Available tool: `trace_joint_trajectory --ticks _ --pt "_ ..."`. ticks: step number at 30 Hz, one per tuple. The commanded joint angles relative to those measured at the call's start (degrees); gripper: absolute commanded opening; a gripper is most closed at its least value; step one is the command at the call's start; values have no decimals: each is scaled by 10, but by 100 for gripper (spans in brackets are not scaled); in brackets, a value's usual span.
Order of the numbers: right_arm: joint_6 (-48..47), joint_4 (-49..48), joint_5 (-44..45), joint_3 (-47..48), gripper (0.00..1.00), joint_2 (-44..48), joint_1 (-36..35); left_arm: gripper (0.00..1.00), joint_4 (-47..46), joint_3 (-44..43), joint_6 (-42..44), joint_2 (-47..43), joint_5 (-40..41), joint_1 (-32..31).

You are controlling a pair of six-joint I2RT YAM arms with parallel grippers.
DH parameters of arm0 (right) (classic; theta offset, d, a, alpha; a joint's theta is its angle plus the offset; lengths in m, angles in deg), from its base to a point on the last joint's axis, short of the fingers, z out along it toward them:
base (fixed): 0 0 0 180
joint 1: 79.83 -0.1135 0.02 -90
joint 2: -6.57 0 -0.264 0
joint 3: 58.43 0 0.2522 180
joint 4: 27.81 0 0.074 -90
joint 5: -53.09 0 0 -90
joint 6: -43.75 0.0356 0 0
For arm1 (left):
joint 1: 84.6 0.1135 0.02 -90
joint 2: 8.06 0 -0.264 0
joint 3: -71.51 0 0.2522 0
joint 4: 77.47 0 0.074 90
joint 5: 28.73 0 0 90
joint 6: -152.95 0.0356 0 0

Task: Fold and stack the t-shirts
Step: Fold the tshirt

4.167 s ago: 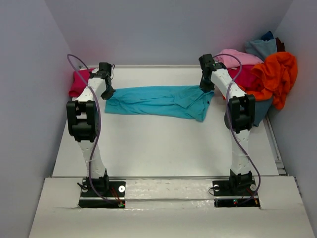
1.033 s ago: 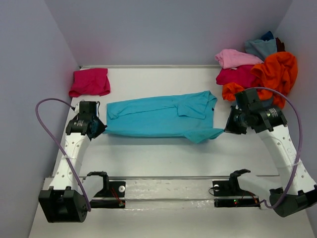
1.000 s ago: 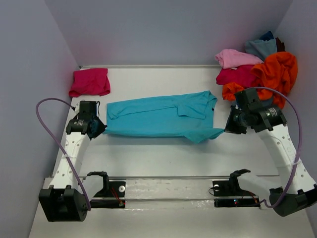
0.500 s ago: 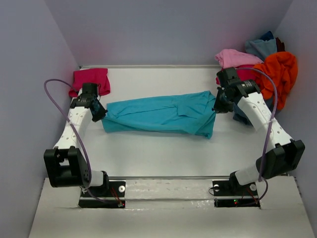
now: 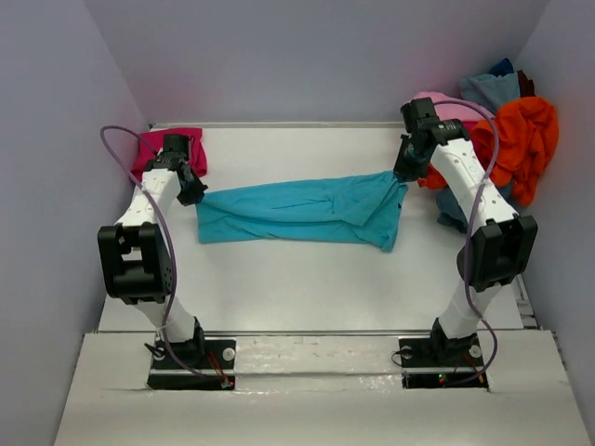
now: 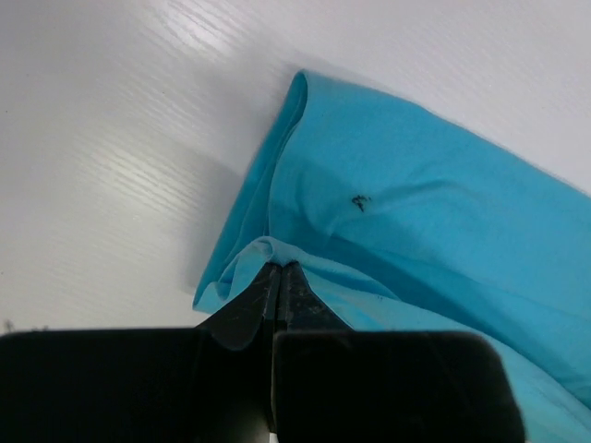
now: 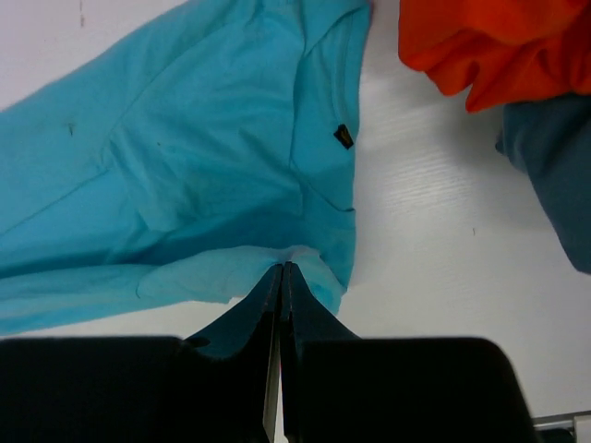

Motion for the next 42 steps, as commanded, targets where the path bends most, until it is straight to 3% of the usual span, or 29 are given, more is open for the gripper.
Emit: trace_joint_trajectory --ticks 1,7,15,17,21,24,42 --pt "-17 -22 0 80 7 -43 9 6 -8 -41 11 29 -1 4" --pt "-23 -12 -8 141 7 -102 9 6 -15 -60 12 66 -4 4" --pt "-27 -11 -15 156 7 -128 14 7 -25 -73 17 102 -11 -1" --pt "-28 -12 -16 157 7 -130 14 15 -24 -74 14 104 -4 -1" --pt "-28 -15 -17 152 7 -135 14 60 -21 -74 13 100 13 -7" --pt "-27 -21 -21 146 7 -135 14 77 -14 -78 12 93 29 -7" --pt "-23 -30 -29 158 7 -185 14 77 31 -79 30 61 31 -94"
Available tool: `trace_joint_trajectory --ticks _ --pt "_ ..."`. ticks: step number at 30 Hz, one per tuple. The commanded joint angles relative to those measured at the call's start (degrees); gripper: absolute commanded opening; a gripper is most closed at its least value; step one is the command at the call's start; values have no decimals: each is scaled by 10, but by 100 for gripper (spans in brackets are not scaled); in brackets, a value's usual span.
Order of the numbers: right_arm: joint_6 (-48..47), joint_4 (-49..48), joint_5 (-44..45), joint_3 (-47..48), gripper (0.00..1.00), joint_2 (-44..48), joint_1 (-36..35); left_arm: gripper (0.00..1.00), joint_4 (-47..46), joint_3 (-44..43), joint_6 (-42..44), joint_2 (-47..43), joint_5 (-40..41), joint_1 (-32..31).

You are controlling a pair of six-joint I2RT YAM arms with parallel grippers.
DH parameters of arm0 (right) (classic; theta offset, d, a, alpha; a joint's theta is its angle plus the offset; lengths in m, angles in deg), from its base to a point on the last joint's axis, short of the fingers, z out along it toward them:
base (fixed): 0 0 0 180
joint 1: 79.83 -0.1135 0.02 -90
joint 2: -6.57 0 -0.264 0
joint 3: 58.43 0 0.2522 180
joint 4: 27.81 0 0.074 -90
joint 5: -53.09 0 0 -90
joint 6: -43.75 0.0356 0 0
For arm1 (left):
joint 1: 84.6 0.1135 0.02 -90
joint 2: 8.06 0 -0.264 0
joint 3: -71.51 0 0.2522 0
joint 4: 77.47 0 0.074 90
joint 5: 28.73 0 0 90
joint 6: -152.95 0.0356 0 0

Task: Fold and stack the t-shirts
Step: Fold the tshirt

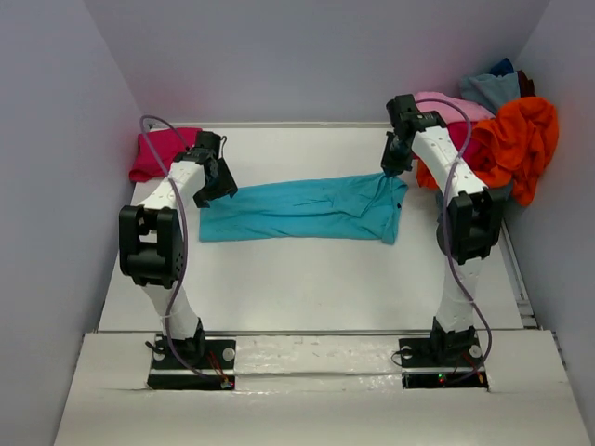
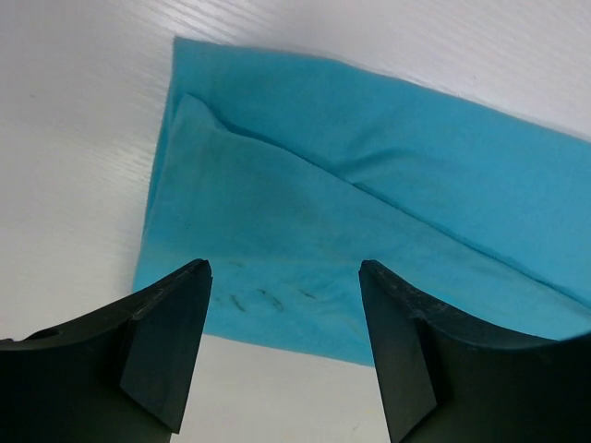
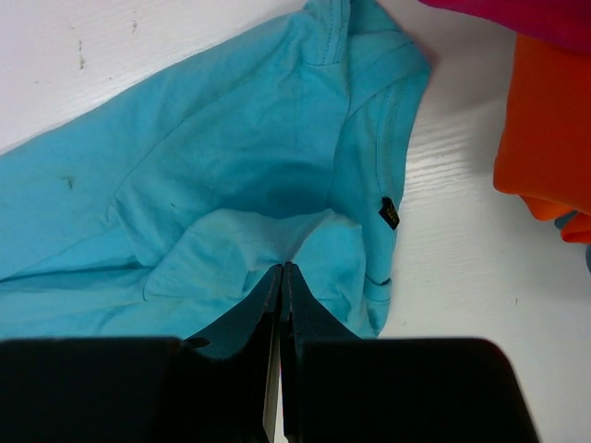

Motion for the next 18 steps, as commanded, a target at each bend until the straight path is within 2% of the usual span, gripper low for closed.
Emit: trace_joint_trajectory --ticks 1,17,18 --pt "-5 -19 -3 36 7 -23 3 76 27 -24 13 -29 10 -19" --pt "-5 25 11 180 7 -132 3 74 37 -3 27 -28 8 -30" --pt "-1 25 20 177 17 -133 3 74 37 -2 28 -28 7 -30"
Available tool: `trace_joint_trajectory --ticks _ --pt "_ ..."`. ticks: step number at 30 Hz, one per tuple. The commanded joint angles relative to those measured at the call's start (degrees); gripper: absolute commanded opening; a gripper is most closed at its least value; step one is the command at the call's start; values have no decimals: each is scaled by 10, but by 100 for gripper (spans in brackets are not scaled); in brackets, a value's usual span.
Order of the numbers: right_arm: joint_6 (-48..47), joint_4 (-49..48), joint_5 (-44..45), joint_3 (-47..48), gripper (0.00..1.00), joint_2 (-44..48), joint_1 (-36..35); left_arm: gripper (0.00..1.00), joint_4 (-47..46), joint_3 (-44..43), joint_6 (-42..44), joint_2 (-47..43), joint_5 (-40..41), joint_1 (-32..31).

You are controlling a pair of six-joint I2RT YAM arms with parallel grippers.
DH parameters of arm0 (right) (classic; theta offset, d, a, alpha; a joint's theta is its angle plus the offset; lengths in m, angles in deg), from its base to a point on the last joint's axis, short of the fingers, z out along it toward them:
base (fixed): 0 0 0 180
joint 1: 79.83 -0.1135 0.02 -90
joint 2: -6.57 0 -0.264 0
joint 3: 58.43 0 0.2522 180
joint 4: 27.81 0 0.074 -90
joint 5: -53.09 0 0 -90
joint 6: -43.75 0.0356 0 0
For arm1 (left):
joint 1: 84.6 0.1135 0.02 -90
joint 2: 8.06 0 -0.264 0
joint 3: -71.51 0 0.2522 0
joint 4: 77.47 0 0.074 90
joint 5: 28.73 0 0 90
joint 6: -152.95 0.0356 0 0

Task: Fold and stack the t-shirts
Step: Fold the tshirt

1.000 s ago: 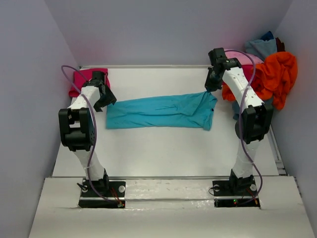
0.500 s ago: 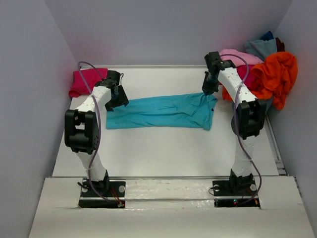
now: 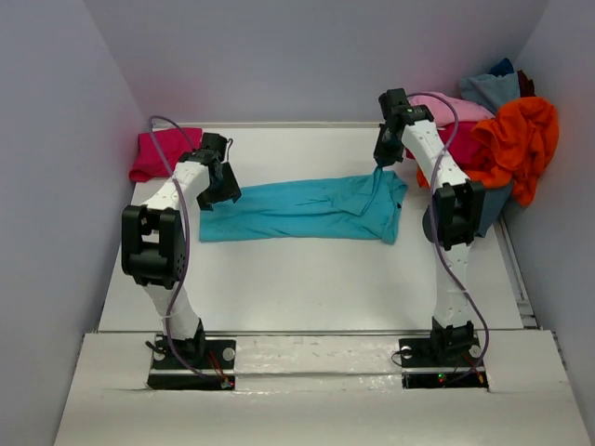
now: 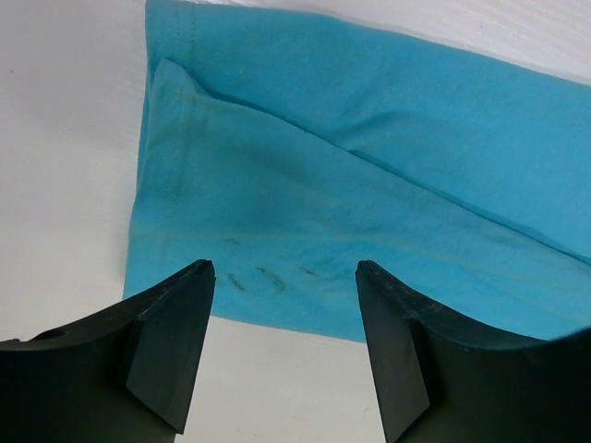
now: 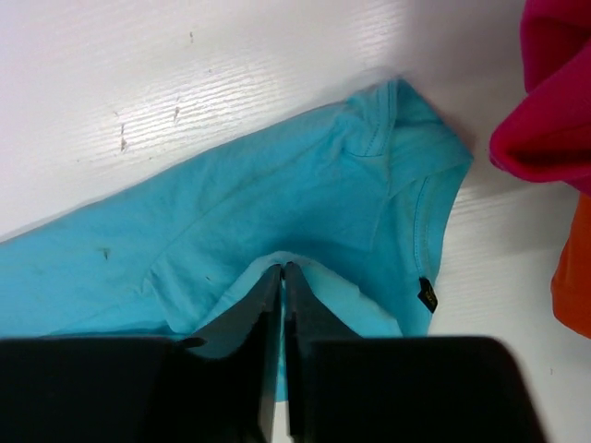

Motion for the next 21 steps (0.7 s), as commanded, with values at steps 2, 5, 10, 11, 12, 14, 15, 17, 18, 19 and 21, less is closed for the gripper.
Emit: trace_joint_trajectory --ticks 2,5,10,11,12,14,15,17,18,19,21 --pt "0 12 23 14 44 -2 3 74 10 0 15 -27 4 -4" --pt "-1 4 27 -5 70 11 3 74 6 3 17 -25 -3 -4" --pt "-4 4 4 -27 82 35 3 73 5 1 18 -22 -7 -9" --pt "-4 2 -2 -52 81 50 3 73 6 0 18 -21 -9 -9" --pt "-2 0 -14 -69 79 59 3 73 6 0 19 -20 -9 -9" --pt "0 -13 -27 -106 70 76 3 73 5 1 19 -20 -10 -9" --pt "6 -26 -39 -147 68 92 -2 73 3 3 18 -19 -9 -9" --pt "9 -43 -50 -191 64 108 -3 73 1 4 17 -18 -11 -9" --pt "14 -51 -61 -224 51 121 -3 73 1 6 15 -17 -12 -9" --pt "17 -61 -68 -237 44 126 -8 73 0 5 16 -17 -12 -14" --pt "20 -68 -84 -255 43 134 -13 73 0 6 16 -16 -13 -14"
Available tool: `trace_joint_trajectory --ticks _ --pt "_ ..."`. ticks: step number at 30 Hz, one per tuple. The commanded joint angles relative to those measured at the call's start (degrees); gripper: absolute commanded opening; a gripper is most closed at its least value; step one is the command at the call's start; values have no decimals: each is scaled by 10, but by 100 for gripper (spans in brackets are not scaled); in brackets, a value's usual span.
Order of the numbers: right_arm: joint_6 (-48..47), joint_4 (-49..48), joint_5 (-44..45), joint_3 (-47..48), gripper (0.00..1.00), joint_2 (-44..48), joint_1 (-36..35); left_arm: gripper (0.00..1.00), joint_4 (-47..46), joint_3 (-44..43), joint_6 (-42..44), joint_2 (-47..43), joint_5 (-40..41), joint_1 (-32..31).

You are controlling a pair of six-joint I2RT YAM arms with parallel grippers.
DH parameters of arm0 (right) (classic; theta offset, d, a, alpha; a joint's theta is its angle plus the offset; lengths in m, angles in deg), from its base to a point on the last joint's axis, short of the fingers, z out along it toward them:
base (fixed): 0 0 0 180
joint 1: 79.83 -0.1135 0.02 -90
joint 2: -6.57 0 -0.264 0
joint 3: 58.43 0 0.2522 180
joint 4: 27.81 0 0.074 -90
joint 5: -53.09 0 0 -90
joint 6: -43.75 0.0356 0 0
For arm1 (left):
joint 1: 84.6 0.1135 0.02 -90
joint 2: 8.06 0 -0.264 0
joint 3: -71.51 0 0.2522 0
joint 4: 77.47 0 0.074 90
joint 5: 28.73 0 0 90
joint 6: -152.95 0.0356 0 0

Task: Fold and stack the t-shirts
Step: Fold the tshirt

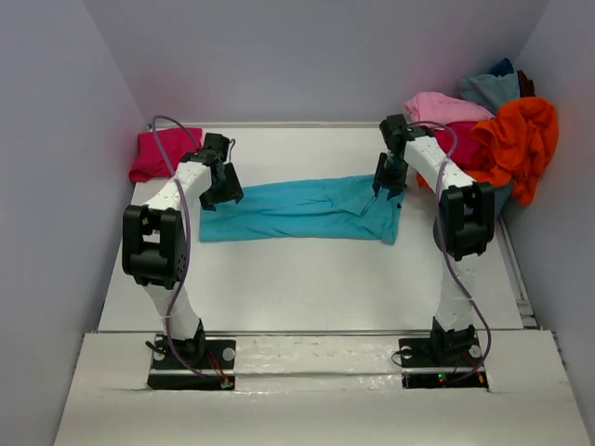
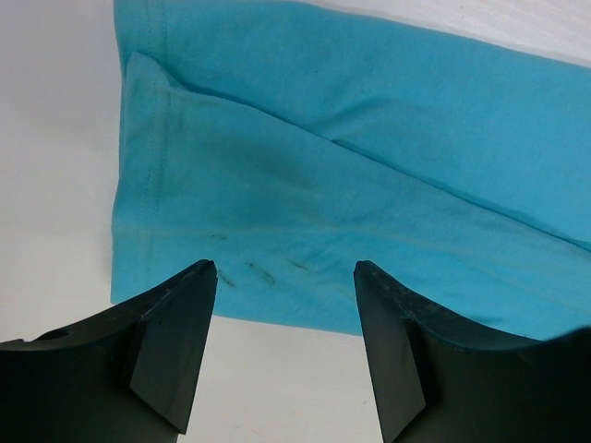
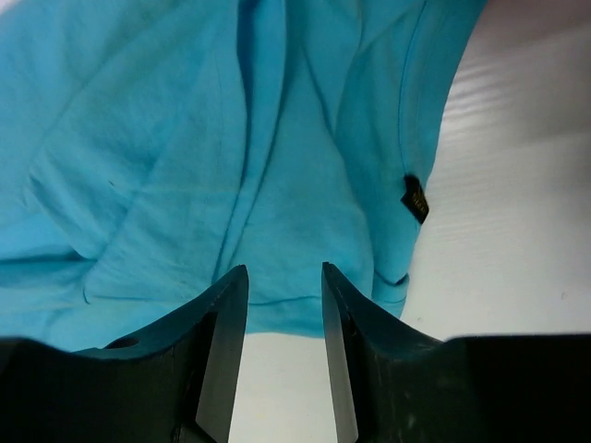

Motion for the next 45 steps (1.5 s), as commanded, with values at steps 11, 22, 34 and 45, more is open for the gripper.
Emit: trace_joint_trajectory --ticks 11,22,34,45 --pt "29 -76 -68 -83 44 54 -59 72 -4 19 6 -18 -4 -5" --pt "29 -85 -69 -90 44 42 -59 72 -2 20 8 -15 -2 -5" --pt "37 -107 -78 -122 42 36 -64 72 -2 17 8 -7 -3 -5" --pt "37 -98 -79 -94 10 18 -64 72 -3 19 9 -5 -2 -5"
